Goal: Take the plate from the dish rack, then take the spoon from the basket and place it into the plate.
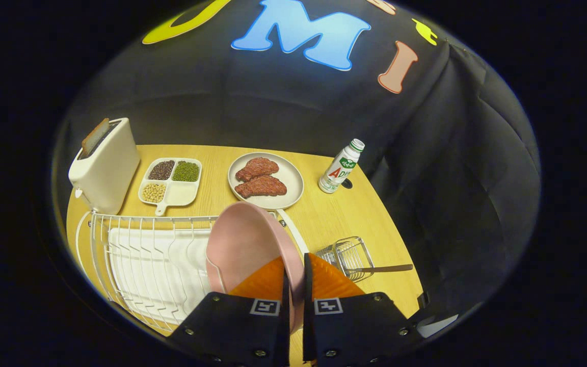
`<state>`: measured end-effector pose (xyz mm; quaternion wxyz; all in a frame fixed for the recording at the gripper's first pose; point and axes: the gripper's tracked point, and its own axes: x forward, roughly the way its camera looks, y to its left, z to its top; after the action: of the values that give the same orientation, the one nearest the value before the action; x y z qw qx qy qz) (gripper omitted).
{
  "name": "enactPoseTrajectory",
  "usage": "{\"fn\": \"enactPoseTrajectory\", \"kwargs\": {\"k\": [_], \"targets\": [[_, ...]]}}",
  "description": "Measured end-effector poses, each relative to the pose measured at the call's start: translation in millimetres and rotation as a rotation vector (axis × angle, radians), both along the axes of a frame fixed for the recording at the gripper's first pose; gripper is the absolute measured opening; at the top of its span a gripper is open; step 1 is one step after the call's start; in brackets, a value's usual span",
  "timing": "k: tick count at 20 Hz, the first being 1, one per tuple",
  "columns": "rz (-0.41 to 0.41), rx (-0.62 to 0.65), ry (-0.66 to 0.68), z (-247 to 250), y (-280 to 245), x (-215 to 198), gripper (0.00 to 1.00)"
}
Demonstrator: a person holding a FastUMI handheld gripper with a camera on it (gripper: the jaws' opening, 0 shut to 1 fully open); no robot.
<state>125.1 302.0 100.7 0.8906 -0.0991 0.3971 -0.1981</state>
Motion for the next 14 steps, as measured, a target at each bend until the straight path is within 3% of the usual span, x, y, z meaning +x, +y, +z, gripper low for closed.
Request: {"fn": "enactPoseTrajectory", "kwargs": {"k": [8, 14], "targets": [[0.027, -0.089, 0.028, 20.9, 1.6, 2.5, 0.10], [-0.011, -0.076, 0.019, 24.7, 4.1, -4.5, 0.10]]}}
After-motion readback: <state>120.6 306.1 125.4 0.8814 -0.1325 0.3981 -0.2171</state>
